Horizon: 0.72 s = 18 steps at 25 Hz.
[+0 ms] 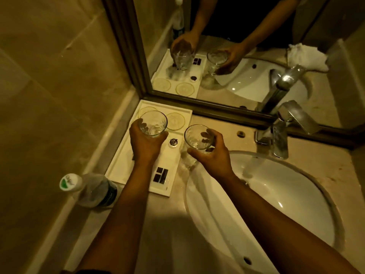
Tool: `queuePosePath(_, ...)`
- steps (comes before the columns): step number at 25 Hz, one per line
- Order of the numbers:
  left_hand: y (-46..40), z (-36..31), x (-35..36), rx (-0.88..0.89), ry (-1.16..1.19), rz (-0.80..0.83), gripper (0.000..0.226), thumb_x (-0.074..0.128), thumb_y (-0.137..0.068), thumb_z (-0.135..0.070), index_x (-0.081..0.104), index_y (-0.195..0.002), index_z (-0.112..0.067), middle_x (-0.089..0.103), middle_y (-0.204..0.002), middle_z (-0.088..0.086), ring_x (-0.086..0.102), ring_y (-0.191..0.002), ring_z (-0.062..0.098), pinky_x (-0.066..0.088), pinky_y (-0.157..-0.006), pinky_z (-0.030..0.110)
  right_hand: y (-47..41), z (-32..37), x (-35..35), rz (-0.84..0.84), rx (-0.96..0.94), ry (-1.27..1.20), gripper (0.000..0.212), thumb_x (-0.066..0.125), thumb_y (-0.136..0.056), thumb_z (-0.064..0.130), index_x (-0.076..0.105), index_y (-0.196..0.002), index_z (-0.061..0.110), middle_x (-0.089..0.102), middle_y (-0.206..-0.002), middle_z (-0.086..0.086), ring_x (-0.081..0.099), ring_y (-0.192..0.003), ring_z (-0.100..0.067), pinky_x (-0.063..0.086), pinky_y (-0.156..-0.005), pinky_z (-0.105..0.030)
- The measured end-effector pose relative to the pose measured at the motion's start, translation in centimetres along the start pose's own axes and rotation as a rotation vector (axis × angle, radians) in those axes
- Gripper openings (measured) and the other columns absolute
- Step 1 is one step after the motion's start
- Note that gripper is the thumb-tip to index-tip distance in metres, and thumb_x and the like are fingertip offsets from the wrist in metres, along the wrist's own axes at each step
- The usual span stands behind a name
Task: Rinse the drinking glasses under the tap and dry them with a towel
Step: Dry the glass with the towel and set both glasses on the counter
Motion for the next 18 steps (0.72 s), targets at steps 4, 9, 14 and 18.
queuePosePath(4, -5.0, 0.0, 0.8, 0.001, 0.037, 0.017, 0.097, 0.095, -0.061, -0.015, 0.044, -0.143, -0.021, 0.055, -0.143, 0.001, 0.054, -0.129, 0.019, 0.048, -0.107, 0.035, -4.9, 1.4, 2.5, 0.059, -0.017, -0.047, 0.089, 0.091, -0.064, 0.028, 0.042, -0.138, 0.027, 0.058, -0.131, 0.009, 0.058, -0.116, -0.009, 0.054, -0.09, -0.02)
queuePosePath(9, -9.6, -0.3, 1.9, -0.014, 0.087, 0.037, 0.103, 0.094, -0.058, -0.003, 0.043, -0.146, -0.02, 0.057, -0.14, -0.001, 0.056, -0.127, 0.017, 0.05, -0.105, 0.034, -9.6, 1.8, 5.0, 0.159, -0.051, -0.021, 0.092, 0.091, -0.065, 0.024, 0.038, -0.14, 0.028, 0.054, -0.126, 0.016, 0.056, -0.109, -0.001, 0.049, -0.079, -0.004)
queuePosePath(14, -11.3, 0.0, 2.2, -0.007, 0.083, 0.052, 0.103, 0.093, -0.059, 0.0, 0.043, -0.147, -0.019, 0.058, -0.138, -0.002, 0.058, -0.125, 0.017, 0.051, -0.103, 0.033, -12.0, 1.2, 6.0, 0.178, -0.049, -0.008, 0.092, 0.091, -0.064, 0.024, 0.039, -0.139, 0.031, 0.053, -0.122, 0.02, 0.055, -0.112, 0.0, 0.05, -0.086, -0.012)
queuePosePath(18, -11.9, 0.3, 2.3, -0.027, 0.12, 0.052, 0.101, 0.092, -0.061, 0.0, 0.043, -0.148, -0.018, 0.057, -0.142, 0.0, 0.056, -0.128, 0.017, 0.05, -0.106, 0.034, -12.3, 0.9, 6.4, 0.188, -0.043, -0.002, 0.091, 0.091, -0.064, 0.022, 0.04, -0.139, 0.03, 0.055, -0.123, 0.018, 0.056, -0.112, 0.002, 0.049, -0.086, -0.009)
Point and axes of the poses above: each hand's wrist, its own y-axis away from the middle knuckle, its own x-axis out of the palm, z = x × y, the point moved 4 cm from there along -y, towards the middle knuckle
